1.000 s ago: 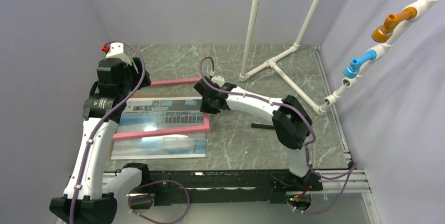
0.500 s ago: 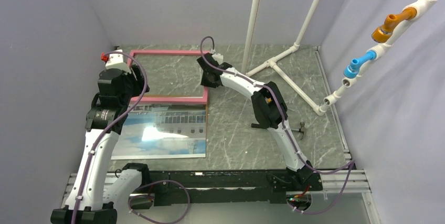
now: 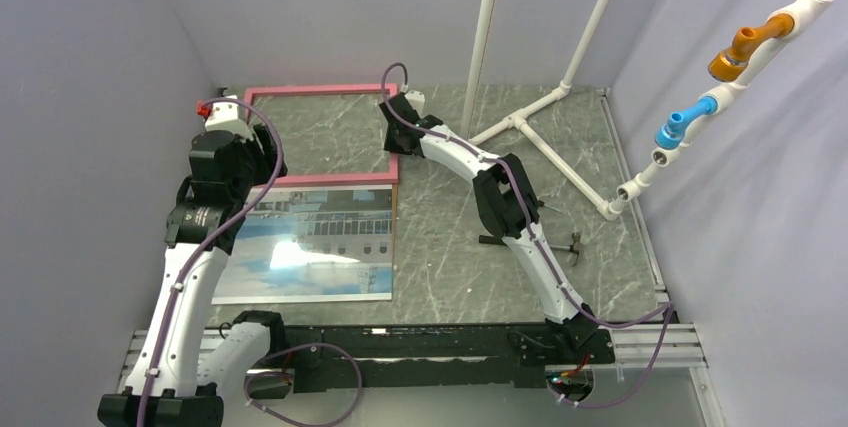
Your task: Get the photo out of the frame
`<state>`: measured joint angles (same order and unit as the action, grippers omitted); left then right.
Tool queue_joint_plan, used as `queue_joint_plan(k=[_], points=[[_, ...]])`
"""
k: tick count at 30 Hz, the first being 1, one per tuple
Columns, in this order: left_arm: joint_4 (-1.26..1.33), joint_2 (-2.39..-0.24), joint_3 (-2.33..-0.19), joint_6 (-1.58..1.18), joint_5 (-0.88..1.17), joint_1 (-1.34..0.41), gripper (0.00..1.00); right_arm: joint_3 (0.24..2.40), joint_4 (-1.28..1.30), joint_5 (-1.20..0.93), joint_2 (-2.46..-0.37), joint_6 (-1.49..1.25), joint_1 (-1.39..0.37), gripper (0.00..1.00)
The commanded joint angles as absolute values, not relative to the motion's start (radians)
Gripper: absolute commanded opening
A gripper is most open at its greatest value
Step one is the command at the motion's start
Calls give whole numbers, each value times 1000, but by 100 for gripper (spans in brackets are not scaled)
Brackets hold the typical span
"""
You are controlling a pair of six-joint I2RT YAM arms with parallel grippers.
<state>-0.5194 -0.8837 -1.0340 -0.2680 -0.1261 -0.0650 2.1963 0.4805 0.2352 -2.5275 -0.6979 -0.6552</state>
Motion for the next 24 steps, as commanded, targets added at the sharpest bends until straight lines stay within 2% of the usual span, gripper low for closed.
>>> queue_joint_plan(k=[1, 12, 13, 15, 17, 20, 24], points=[[-474, -889, -1032, -273, -101, -56, 67, 2282, 393, 294, -2539, -750, -646, 0], [-473, -901, -1030, -278, -85, -52, 67, 2343, 382, 318, -2585, -804, -641, 0], [-473, -903, -1028, -276, -84, -51, 67, 2337, 377, 314, -2576, -793, -641, 5], [-472, -909, -1027, -277, -76, -51, 67, 2310, 369, 305, -2550, -755, -641, 37], [-473, -916, -1026, -273, -61, -52, 68, 2287, 393, 296, -2513, -706, -642, 59], [-470, -933, -1024, -271, -28, -51, 68, 2203, 455, 295, -2400, -638, -645, 75], [-461, -968, -1020, -269, 51, -51, 70, 1874, 434, 283, -2129, -581, -677, 86]])
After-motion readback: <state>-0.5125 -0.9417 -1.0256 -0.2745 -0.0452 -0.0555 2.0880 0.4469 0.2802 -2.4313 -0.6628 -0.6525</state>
